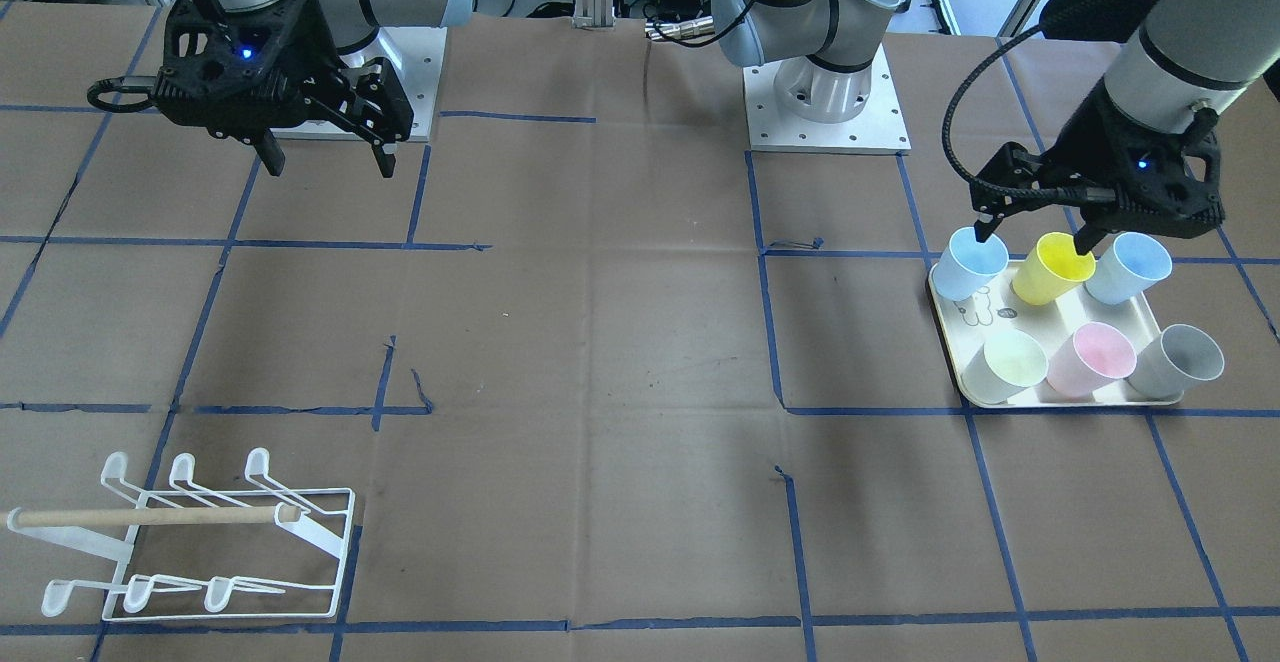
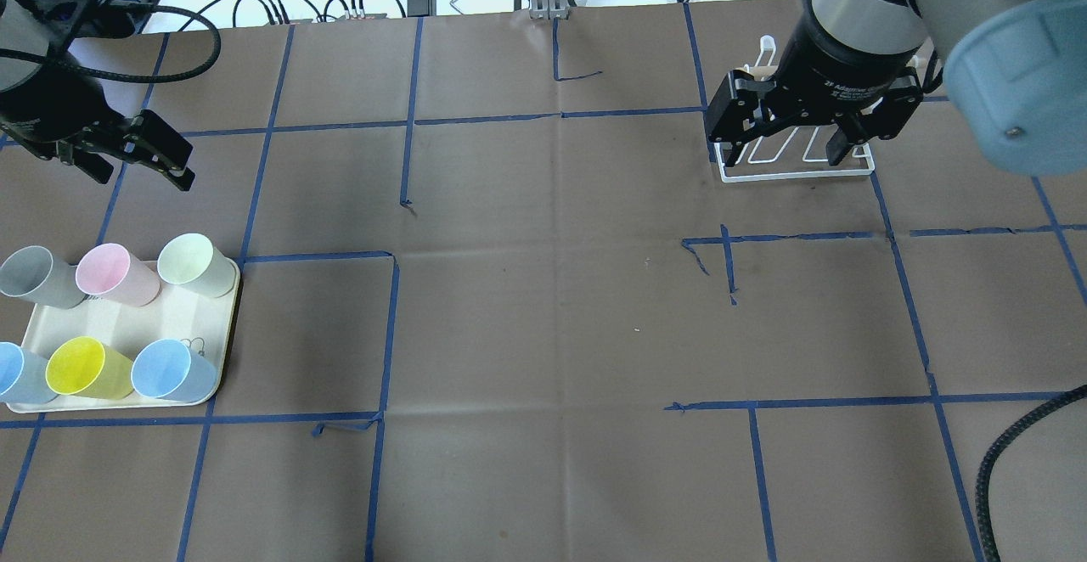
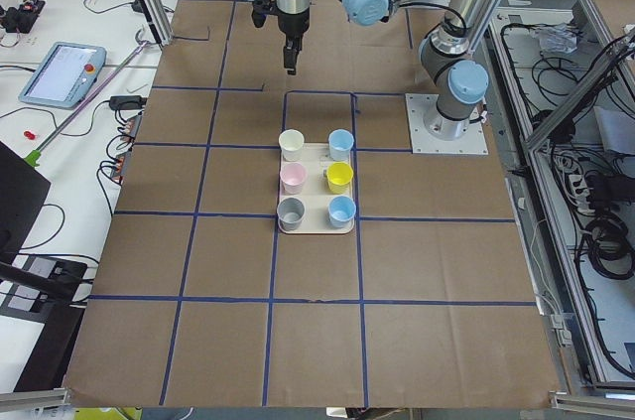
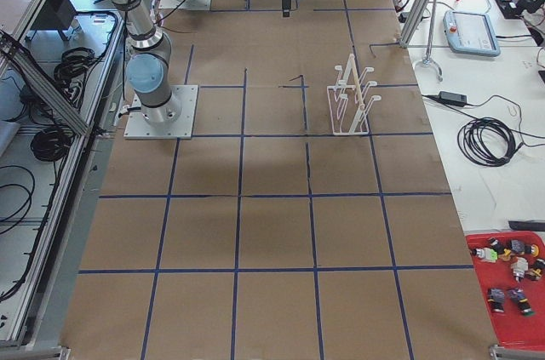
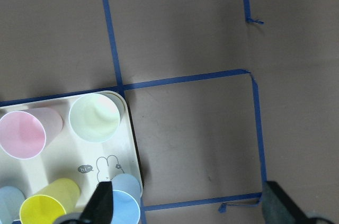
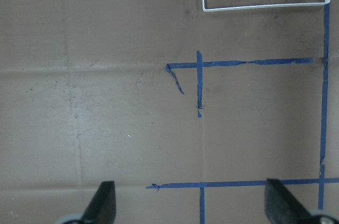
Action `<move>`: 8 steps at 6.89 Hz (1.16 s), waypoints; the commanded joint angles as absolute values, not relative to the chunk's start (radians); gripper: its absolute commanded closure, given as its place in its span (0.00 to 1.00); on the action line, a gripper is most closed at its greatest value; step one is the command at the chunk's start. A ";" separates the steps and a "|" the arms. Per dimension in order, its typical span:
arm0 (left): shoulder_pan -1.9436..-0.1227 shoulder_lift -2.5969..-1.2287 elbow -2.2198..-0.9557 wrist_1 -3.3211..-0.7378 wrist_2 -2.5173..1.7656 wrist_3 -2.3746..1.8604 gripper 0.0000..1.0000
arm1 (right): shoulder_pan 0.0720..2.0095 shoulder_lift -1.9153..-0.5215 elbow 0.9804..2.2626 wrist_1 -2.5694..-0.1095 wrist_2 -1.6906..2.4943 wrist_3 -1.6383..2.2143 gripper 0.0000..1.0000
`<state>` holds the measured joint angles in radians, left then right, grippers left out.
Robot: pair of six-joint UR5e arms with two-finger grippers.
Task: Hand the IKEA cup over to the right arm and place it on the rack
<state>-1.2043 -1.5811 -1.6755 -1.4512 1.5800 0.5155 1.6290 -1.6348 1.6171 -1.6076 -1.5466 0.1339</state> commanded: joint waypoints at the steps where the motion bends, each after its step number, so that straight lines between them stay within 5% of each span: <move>1: -1.119 -1.635 -1.770 -1.306 1.580 0.584 0.00 | 1.629 -1.637 1.641 -1.679 -1.529 0.282 0.00; 3: -1.112 -1.661 -1.857 -1.218 1.577 0.580 0.00 | 1.629 -1.676 1.737 -1.883 -1.450 0.345 0.00; 6: -1.129 -1.764 -1.922 -1.062 1.577 0.511 0.00 | 1.628 -1.810 2.046 -2.202 -1.335 0.460 0.00; 7: -1.129 -1.773 -1.933 -1.062 1.577 0.509 0.00 | 1.629 -1.881 2.206 -2.344 -1.216 0.741 0.00; 8: -1.126 -1.792 -1.945 -1.057 1.578 0.508 0.00 | 1.629 -1.869 2.238 -2.443 -1.128 0.923 0.00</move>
